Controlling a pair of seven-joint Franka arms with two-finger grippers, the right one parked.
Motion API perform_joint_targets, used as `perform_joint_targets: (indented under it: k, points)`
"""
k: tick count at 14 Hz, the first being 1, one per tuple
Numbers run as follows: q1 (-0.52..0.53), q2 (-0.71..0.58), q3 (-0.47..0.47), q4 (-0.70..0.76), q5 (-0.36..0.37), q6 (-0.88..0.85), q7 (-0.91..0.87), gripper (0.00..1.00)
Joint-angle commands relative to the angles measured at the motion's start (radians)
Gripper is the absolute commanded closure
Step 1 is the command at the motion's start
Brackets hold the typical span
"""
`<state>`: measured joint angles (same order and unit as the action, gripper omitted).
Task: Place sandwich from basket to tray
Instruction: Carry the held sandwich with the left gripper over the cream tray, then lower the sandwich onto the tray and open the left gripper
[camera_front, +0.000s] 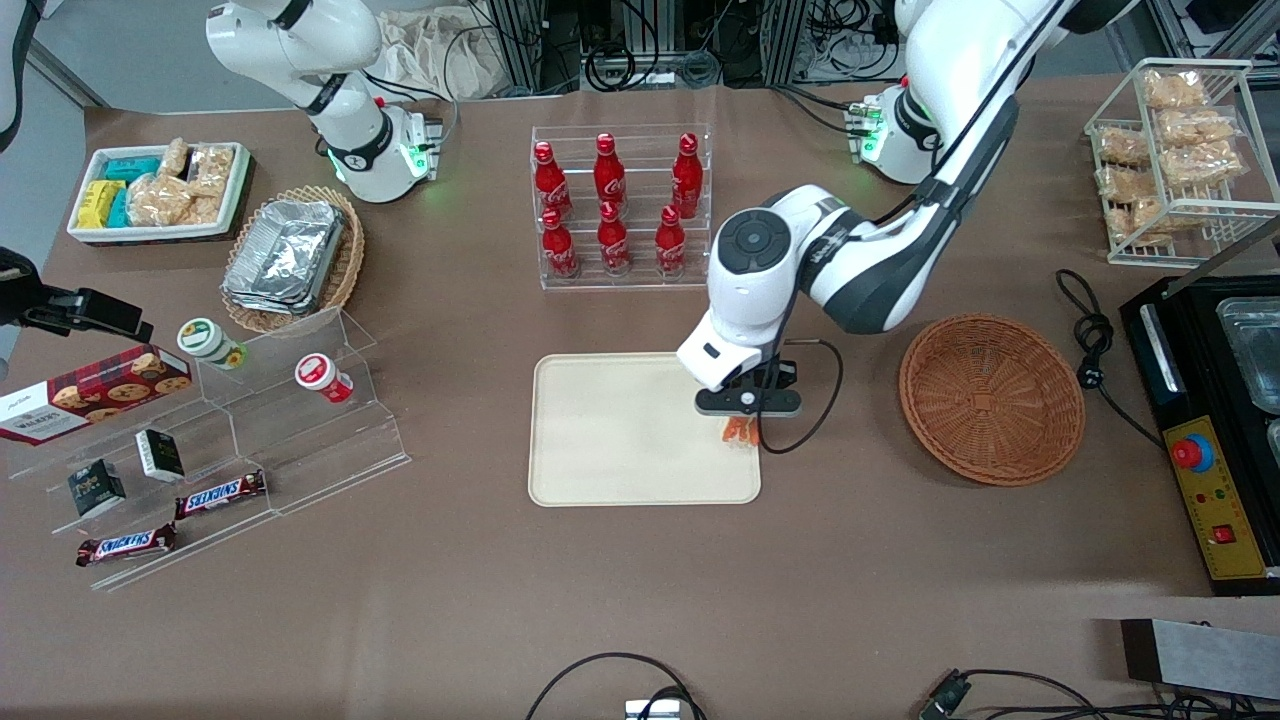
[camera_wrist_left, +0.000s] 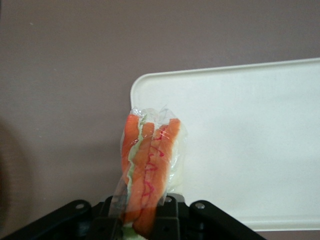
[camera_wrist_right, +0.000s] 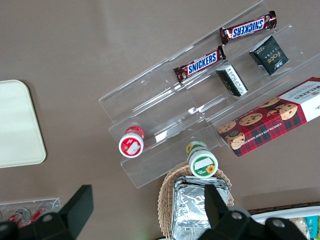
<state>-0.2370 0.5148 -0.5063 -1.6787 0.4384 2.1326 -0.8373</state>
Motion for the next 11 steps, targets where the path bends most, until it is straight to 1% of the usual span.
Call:
perform_joint_targets:
  k: [1, 2, 7, 10, 11]
  points:
    - [-0.048, 0.092, 0.003, 0.091, 0.037, -0.023, -0.042, 0.79]
    - [-0.065, 0.105, 0.003, 0.097, 0.042, -0.023, -0.042, 0.79]
    - [-0.07, 0.146, 0.005, 0.102, 0.054, -0.017, -0.043, 0.79]
    - [-0.076, 0.197, 0.005, 0.117, 0.137, -0.017, -0.106, 0.79]
    - [-0.077, 0.205, 0.005, 0.117, 0.143, -0.016, -0.109, 0.79]
